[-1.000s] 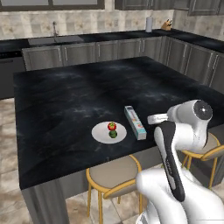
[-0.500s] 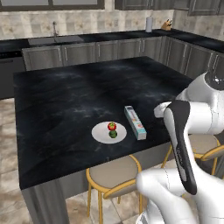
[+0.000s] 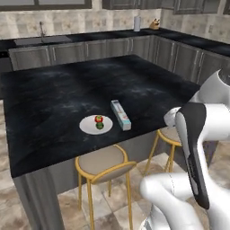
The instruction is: Retrieve the tupperware and aluminum foil from the cabinet and place them on the dining counter near the plate with avocado and tomato to prepare for storing leftovers.
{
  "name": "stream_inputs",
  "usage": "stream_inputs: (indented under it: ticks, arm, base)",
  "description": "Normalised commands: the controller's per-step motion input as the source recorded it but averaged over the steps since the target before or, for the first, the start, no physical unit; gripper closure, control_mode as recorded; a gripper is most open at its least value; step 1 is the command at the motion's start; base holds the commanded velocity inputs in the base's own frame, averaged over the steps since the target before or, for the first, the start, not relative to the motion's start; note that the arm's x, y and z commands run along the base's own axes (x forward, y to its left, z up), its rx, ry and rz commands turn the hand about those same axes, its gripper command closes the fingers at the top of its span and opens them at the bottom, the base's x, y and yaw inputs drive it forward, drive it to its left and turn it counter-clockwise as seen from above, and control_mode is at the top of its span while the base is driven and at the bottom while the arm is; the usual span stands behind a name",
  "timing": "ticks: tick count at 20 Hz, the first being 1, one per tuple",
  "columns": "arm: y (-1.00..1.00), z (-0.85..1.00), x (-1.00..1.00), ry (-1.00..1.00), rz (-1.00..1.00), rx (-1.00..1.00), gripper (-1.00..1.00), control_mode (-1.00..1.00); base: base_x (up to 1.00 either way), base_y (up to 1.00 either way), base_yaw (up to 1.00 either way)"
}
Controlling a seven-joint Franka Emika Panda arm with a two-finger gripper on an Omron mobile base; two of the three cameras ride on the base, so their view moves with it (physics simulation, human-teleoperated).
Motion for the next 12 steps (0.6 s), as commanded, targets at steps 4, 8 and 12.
stream_inputs:
  ticks: [4,8,12]
  arm:
    - [0.00,0.00,0.00,0.00,0.00,0.00,-1.00,1.00]
    - [0.00,0.00,0.00,0.00,0.00,0.00,-1.00,1.00]
    - [0.00,0.00,0.00,0.00,0.00,0.00,-1.00,1.00]
  base:
    - [-0.48,-0.50,-0.47]
    - [-0.16,-0.74,-0.52]
    - [-0.03,-0.82,-0.59]
